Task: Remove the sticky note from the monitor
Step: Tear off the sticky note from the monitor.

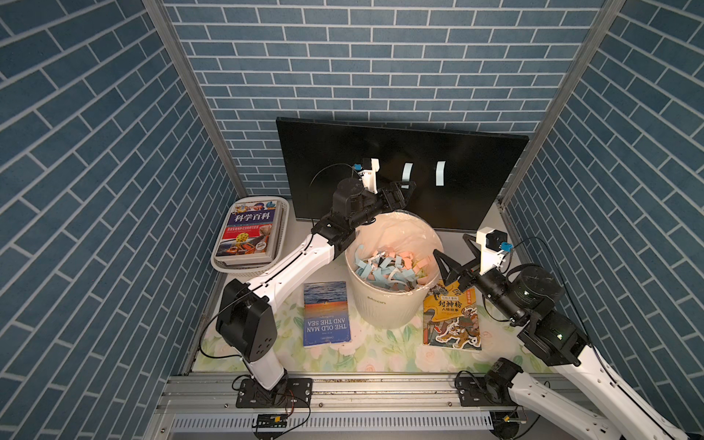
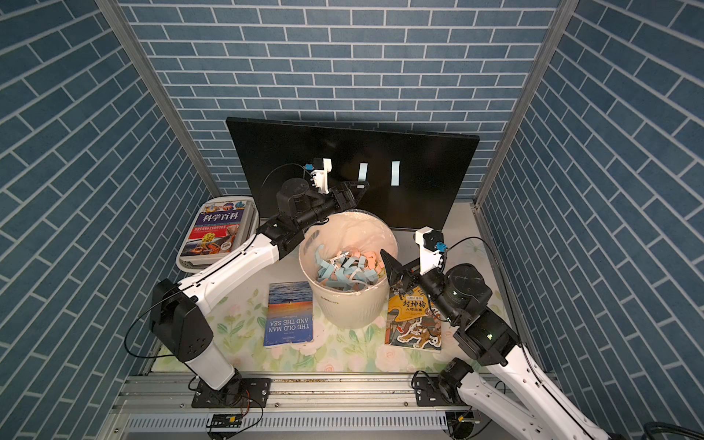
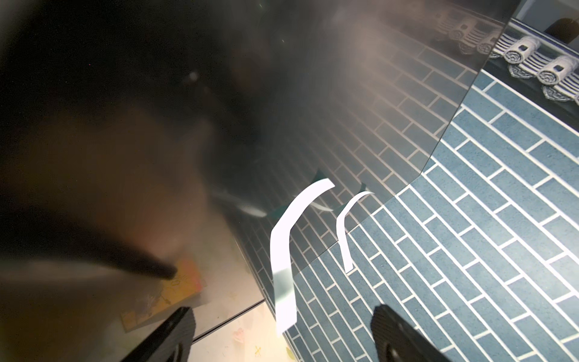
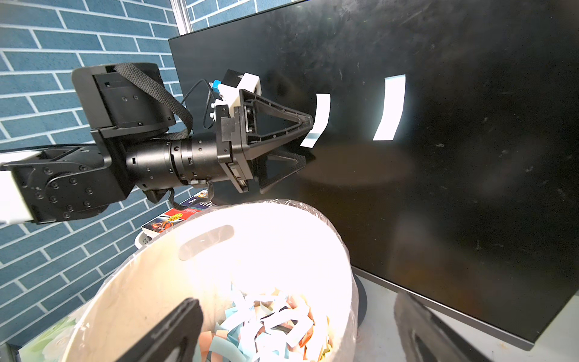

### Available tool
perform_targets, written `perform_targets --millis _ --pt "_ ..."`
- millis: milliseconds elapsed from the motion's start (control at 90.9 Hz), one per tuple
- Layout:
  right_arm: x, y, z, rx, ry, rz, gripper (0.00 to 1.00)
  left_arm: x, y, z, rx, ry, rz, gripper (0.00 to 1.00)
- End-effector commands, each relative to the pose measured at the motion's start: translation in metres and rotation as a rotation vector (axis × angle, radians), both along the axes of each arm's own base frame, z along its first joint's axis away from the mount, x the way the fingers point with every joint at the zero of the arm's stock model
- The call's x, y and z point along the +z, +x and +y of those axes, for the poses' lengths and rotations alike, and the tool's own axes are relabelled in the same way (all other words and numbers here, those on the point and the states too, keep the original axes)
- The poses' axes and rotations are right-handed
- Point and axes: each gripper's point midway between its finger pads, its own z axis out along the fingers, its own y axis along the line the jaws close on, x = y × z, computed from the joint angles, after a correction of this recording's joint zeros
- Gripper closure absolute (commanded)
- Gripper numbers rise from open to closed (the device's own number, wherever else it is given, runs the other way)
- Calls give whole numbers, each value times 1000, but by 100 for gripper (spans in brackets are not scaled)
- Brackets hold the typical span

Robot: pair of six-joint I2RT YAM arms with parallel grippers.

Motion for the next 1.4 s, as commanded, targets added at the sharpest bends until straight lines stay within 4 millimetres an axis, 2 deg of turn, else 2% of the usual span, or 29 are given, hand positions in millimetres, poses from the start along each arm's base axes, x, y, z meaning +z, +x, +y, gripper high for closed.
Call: perform_targets --millis 0,550,1210,1386 --pt "7 -1 -5 -19 -2 -46 0 19 2 -1 -16 -44 -45 14" --pt "4 2 -8 -41 -8 -46 0 30 8 -3 -24 -111 -39 51" --pt "3 3 -10 -52 -11 -46 0 31 15 -3 -25 -143 -23 85" --pt "3 3 -10 -52 -11 -45 0 30 14 -3 -29 -144 -22 99"
